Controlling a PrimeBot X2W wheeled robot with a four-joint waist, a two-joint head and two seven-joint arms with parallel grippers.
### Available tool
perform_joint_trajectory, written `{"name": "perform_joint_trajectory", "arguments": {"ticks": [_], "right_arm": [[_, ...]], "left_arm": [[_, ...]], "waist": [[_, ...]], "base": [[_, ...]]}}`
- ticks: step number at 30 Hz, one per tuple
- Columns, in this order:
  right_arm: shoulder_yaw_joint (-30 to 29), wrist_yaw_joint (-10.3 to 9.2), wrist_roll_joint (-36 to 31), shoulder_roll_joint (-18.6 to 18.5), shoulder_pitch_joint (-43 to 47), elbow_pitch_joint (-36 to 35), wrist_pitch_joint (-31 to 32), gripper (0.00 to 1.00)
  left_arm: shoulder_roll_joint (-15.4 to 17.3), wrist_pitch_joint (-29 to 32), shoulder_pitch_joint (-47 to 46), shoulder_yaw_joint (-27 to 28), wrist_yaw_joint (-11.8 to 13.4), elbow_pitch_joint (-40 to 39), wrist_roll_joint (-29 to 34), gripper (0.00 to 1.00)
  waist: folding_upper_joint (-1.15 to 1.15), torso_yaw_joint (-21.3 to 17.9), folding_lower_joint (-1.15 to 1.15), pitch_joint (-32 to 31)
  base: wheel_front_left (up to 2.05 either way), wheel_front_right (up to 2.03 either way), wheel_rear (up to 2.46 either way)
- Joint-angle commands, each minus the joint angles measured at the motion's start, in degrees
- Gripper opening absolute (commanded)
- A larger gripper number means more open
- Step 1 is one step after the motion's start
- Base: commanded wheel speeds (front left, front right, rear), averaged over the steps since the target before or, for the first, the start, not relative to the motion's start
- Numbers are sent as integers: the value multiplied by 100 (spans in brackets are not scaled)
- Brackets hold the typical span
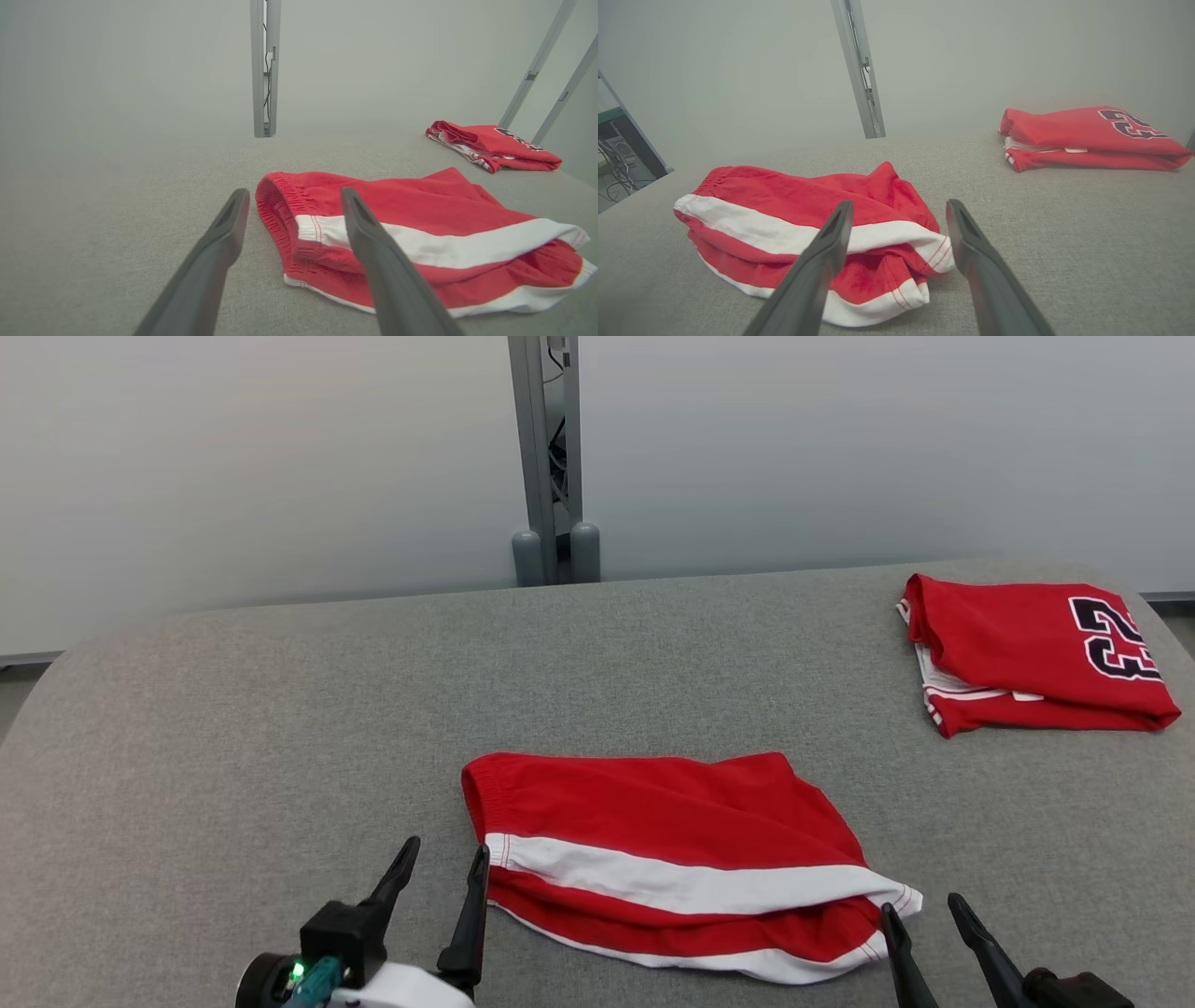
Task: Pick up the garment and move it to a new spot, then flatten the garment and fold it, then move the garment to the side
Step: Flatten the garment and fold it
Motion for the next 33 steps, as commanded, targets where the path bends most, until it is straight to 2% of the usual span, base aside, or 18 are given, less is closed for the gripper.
{"name": "perform_joint_trajectory", "arguments": {"ticks": [1,8,18,22,23,24,25,33], "right_arm": [[0,-2,-61,-29,-102,11,-2,100],[102,-2,-101,-31,-329,79,-2,100],[146,-2,-47,-30,-584,57,-2,100],[144,-2,-44,-31,-655,56,-2,100],[145,-2,-40,-29,-664,56,-2,100],[139,-2,-42,-30,-672,55,-2,100],[126,-2,-38,-30,-674,48,-2,100],[-21,-2,-27,-30,-618,127,-2,100]], "left_arm": [[23,119,-225,-20,-49,54,-88,100],[12,1099,-804,-198,-173,427,-378,100],[129,1960,-1189,-136,98,716,-475,100],[165,2187,-1270,-102,48,786,-603,100],[171,2181,-1291,-67,45,755,-646,82],[186,2188,-1288,-55,40,722,-651,30],[183,2212,-1257,-45,8,680,-714,0],[265,2184,-835,115,-30,133,-986,0]], "waist": [[0,-51,0,87],[0,-196,0,314],[0,-365,0,754],[0,-406,0,842],[0,-414,0,854],[0,-423,0,863],[0,-428,0,869],[0,-390,0,896]], "base": [[0,0,0],[0,0,0],[0,0,0],[0,0,0],[0,0,0],[0,0,0],[0,0,0],[0,0,0]]}}
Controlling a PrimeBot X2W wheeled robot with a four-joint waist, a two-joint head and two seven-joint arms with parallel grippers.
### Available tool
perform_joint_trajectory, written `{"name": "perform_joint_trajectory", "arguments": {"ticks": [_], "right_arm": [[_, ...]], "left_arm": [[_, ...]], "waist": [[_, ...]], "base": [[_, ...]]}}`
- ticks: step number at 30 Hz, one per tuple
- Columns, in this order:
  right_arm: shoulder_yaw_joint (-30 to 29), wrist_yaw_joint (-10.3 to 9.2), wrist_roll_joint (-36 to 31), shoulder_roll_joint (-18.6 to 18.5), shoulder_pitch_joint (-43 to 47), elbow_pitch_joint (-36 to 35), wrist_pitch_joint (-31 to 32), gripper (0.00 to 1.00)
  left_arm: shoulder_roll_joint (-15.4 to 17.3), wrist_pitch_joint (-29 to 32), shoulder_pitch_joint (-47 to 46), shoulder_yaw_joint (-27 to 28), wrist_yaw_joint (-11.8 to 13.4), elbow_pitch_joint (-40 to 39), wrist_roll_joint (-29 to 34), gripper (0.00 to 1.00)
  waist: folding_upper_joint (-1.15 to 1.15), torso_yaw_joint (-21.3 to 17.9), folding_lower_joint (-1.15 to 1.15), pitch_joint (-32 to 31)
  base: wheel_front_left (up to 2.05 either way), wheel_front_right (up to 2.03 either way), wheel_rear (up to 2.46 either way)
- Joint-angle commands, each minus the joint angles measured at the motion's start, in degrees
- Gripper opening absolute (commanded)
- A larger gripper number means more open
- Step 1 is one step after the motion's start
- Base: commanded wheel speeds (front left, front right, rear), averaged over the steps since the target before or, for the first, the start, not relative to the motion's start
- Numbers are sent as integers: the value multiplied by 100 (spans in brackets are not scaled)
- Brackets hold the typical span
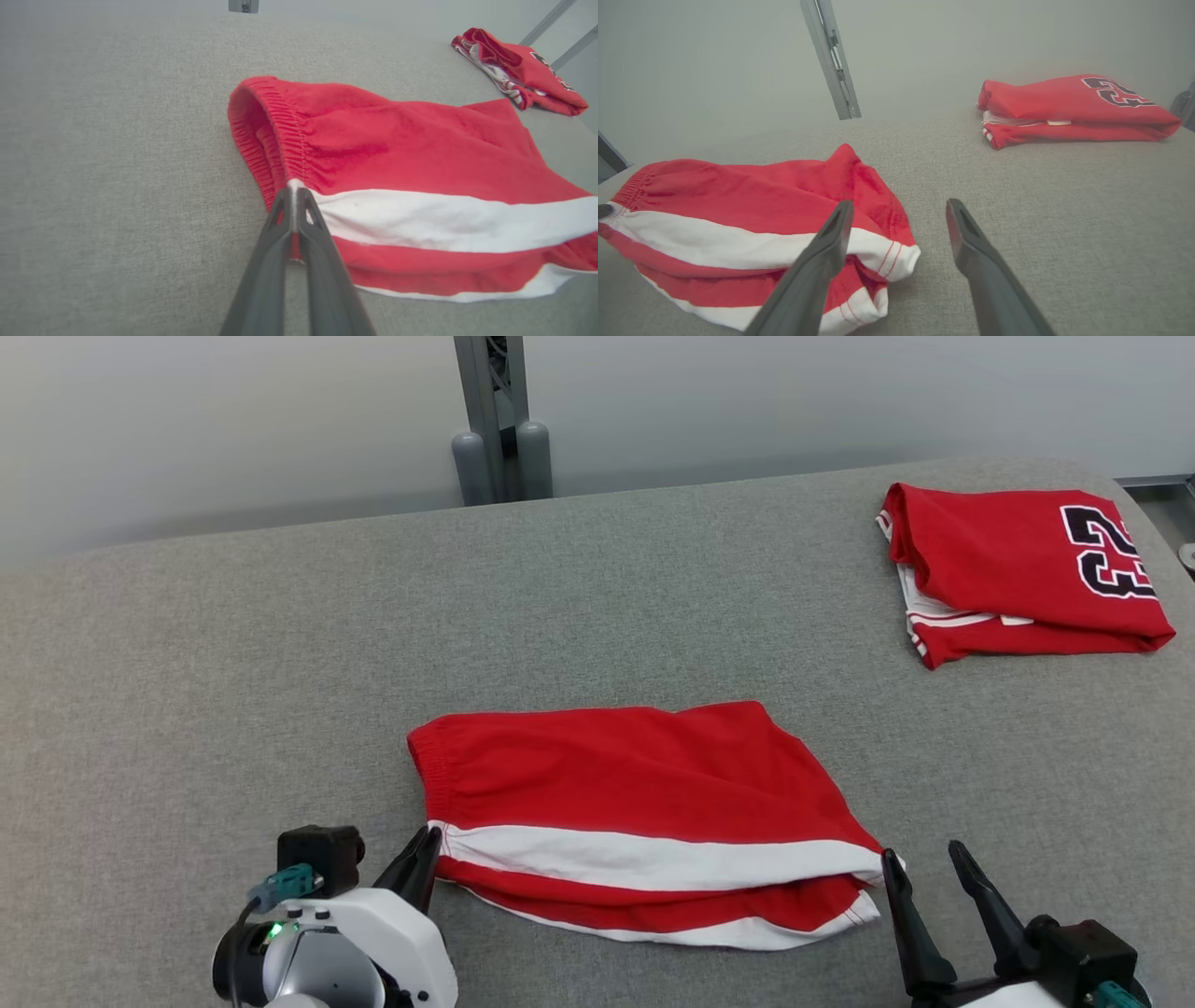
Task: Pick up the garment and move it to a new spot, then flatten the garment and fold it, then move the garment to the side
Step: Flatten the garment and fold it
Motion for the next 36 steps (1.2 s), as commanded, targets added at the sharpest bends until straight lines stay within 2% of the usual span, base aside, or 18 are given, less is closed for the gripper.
{"name": "perform_joint_trajectory", "arguments": {"ticks": [1,7,15,26,27,29,30,31,32,36], "right_arm": [[-23,-2,99,-28,24,77,-1,100],[101,-2,741,-27,-159,616,-2,100],[464,-2,1150,-122,-377,1287,-2,100],[539,-2,1158,-128,310,671,-2,100],[572,-2,1110,-147,286,662,-2,87],[637,-2,986,-192,257,650,-2,46],[655,-2,904,-223,261,642,-2,39],[692,-2,858,-236,281,659,-2,24],[716,-2,818,-231,314,671,-2,0],[719,-2,615,-281,390,628,-2,0]], "left_arm": [[59,-34,63,42,-12,-92,-30,0],[131,-123,442,157,48,-572,-159,0],[142,-120,599,117,100,-887,-176,0],[113,-275,626,93,155,-1027,-202,0],[111,-282,640,77,152,-1016,-200,0],[107,-300,656,53,156,-991,-198,0],[104,-299,664,39,153,-984,-194,0],[102,-314,665,28,154,-977,-187,0],[98,-326,675,20,159,-975,-186,0],[93,-378,706,-4,183,-977,-171,0]], "waist": [[0,22,0,4],[0,164,0,36],[0,402,0,-8],[0,407,0,23],[0,397,0,14],[0,389,0,-24],[0,392,0,-47],[0,395,0,-74],[0,399,0,-100],[0,415,0,-207]], "base": [[0,0,0],[0,0,0],[0,0,0],[0,0,0],[0,0,0],[0,0,0],[0,0,0],[0,0,0],[0,0,0],[0,0,0]]}}
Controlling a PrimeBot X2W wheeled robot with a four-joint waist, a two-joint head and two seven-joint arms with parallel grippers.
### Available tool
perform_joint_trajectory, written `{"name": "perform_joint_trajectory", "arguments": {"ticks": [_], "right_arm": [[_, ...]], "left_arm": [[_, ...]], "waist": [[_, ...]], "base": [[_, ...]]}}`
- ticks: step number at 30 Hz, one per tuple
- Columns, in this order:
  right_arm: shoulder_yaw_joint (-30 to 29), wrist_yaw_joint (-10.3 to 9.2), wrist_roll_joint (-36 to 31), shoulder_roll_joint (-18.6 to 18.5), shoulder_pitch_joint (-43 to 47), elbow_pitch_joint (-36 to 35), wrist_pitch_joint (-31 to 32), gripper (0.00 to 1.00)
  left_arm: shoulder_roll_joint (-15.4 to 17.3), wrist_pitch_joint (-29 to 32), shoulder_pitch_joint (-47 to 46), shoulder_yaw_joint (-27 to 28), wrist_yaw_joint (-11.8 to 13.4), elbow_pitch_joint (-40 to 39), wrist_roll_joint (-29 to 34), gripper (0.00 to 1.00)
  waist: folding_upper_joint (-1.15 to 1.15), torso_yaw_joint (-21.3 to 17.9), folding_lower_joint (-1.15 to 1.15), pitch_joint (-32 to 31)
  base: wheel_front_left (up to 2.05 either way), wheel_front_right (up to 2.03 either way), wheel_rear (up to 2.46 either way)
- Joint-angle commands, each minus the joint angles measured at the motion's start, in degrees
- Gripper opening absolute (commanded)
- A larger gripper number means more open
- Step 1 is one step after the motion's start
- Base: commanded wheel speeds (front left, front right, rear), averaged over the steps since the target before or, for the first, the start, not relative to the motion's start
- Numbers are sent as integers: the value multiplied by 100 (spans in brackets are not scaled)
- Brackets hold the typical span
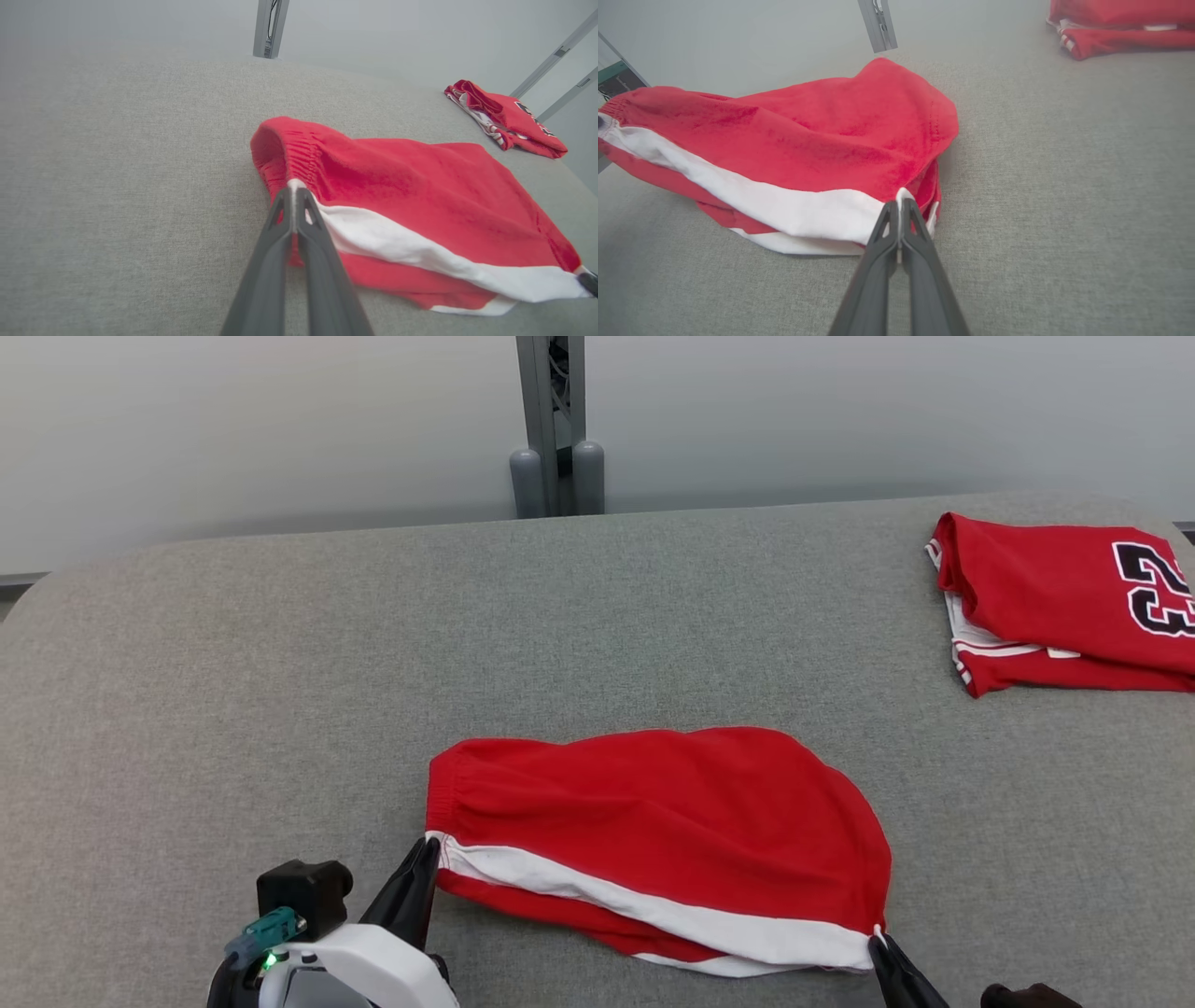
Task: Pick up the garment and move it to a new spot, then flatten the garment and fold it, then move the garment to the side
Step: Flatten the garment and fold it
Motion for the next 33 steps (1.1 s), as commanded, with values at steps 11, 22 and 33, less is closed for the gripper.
{"name": "perform_joint_trajectory", "arguments": {"ticks": [11,22,33], "right_arm": [[-508,-2,58,-147,-60,-919,-2,0],[-794,-2,1144,-775,-1032,-1658,467,0],[-960,-2,1616,-1368,-2693,-2091,1079,0]], "left_arm": [[-83,-485,-103,285,-241,-575,-586,0],[408,-103,-1192,491,-746,-1186,-971,0],[741,905,-2836,449,-945,-1413,-1605,0]], "waist": [[0,-58,0,-335],[0,-56,0,-614],[0,-82,0,-788]], "base": [[0,0,0],[0,0,0],[0,0,0]]}}
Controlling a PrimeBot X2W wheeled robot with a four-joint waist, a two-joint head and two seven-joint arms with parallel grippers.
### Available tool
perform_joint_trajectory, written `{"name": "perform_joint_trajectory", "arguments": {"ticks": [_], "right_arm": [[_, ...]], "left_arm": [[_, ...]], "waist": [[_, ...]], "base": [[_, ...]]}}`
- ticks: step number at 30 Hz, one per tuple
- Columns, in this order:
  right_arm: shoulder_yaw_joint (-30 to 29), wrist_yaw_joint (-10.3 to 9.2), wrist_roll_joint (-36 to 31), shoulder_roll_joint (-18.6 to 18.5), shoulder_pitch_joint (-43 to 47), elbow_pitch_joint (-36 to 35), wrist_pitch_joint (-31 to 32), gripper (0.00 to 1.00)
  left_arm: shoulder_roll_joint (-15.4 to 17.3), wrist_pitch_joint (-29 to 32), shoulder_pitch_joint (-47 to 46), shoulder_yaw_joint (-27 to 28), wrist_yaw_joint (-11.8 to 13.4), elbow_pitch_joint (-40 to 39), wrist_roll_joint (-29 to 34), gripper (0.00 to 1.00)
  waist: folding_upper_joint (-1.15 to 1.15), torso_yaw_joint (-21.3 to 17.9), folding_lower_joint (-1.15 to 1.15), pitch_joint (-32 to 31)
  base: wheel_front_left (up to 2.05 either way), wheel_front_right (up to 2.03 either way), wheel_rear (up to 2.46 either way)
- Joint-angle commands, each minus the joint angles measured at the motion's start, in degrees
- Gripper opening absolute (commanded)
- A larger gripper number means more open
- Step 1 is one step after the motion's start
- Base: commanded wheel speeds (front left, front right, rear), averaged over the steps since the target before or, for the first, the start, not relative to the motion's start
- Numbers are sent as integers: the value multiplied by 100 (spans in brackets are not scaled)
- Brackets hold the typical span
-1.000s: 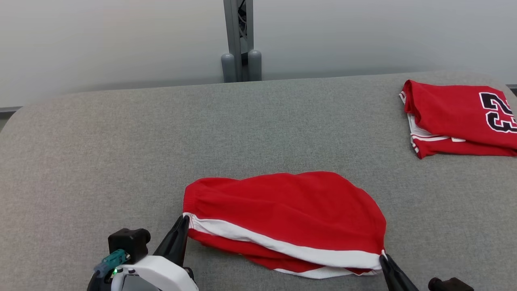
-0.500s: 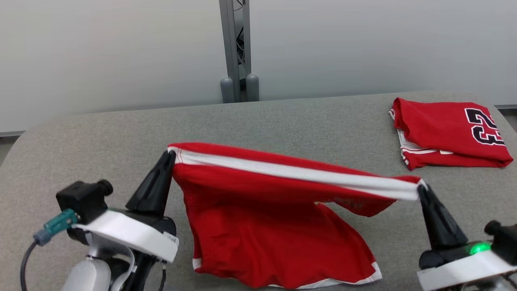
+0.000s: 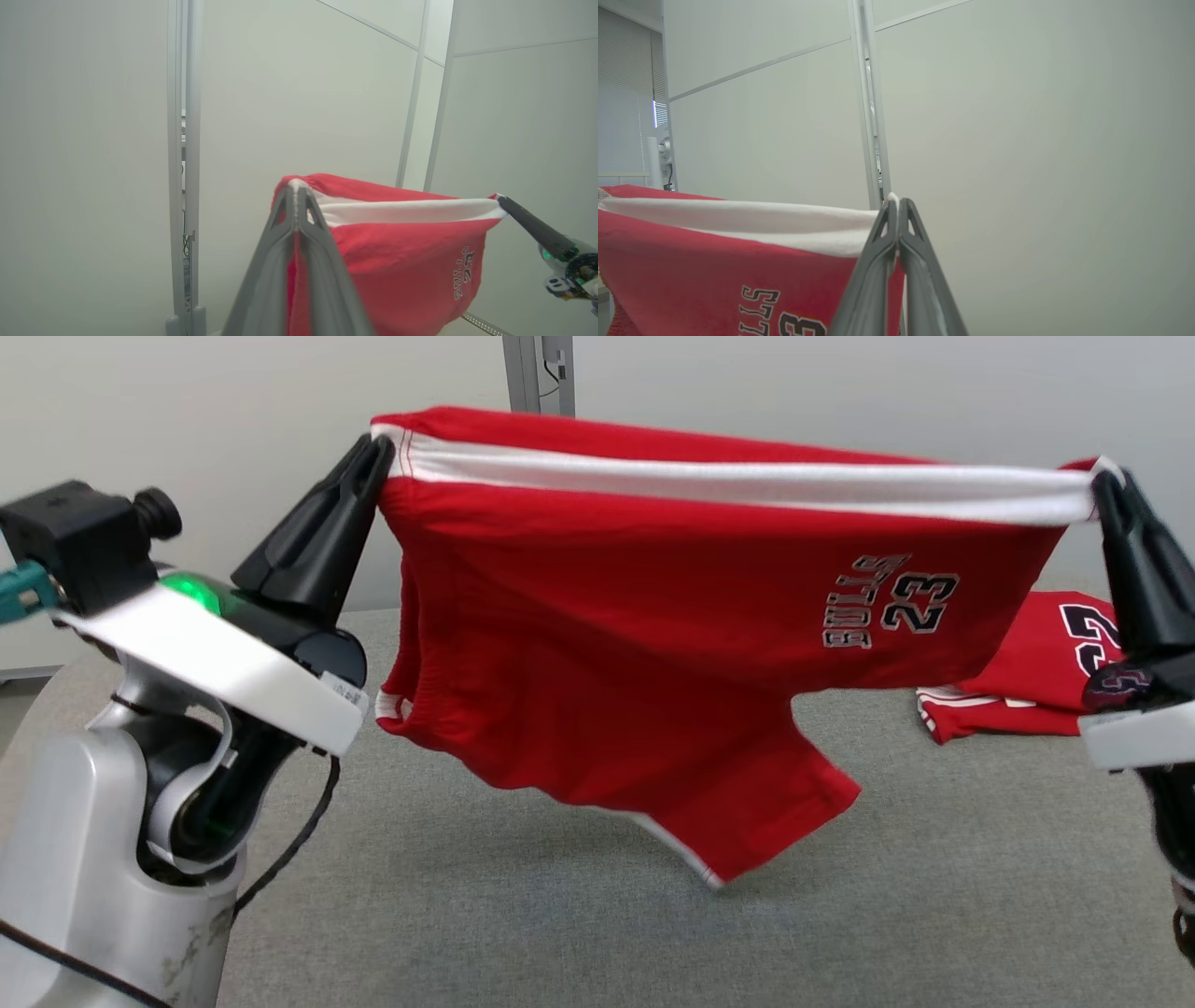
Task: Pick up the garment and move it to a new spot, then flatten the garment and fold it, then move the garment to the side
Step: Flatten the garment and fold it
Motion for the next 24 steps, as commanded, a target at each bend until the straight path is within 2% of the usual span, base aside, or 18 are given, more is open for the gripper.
{"name": "perform_joint_trajectory", "arguments": {"ticks": [1,6,11,17,18,24], "right_arm": [[-57,-2,42,-97,-218,-67,87,0],[-146,-2,-104,-226,-796,-78,325,0],[217,-2,-221,-143,-1535,455,514,0],[677,-2,-362,-51,-2833,1660,522,0],[677,-2,-362,-51,-2833,1660,522,0],[912,-2,-536,156,-4616,2936,196,0]], "left_arm": [[54,183,-232,7,-22,-36,-144,0],[182,824,-695,-90,3,6,-430,0],[188,1111,-1149,-288,-31,511,-436,0],[-29,742,-2168,-507,-118,1608,-281,0],[-29,742,-2168,-507,-118,1608,-281,0],[52,-164,-3724,-804,-183,2792,207,0]], "waist": [[0,-5,0,-17],[0,-40,0,9],[0,-69,0,243],[0,-2,0,981],[0,-2,0,981],[0,-6,0,2147]], "base": [[0,0,0],[0,0,0],[0,0,0],[0,0,0],[0,0,0],[0,0,0]]}}
